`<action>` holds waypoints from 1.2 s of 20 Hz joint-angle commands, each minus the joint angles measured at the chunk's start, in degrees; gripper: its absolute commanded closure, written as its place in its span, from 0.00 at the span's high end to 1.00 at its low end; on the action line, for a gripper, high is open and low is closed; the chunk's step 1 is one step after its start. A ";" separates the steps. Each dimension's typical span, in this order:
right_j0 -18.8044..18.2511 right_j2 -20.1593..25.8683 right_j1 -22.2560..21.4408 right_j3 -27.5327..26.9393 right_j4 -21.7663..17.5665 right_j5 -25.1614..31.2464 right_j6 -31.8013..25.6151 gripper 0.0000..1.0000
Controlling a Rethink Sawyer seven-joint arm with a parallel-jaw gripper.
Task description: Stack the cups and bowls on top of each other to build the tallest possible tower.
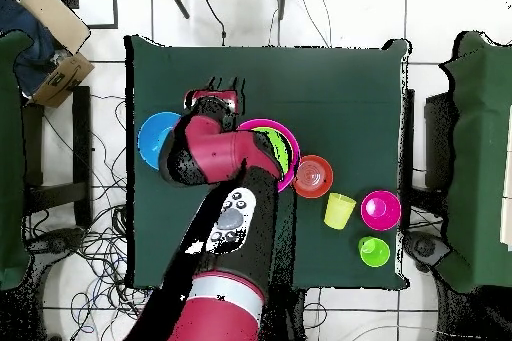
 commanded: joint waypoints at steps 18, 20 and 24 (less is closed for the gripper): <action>-21.09 25.03 -11.05 19.94 -2.85 12.68 9.11 1.00; -30.38 28.91 -18.57 28.29 -2.98 12.66 8.71 1.00; -36.17 31.91 -21.82 36.14 -4.36 7.86 11.00 1.00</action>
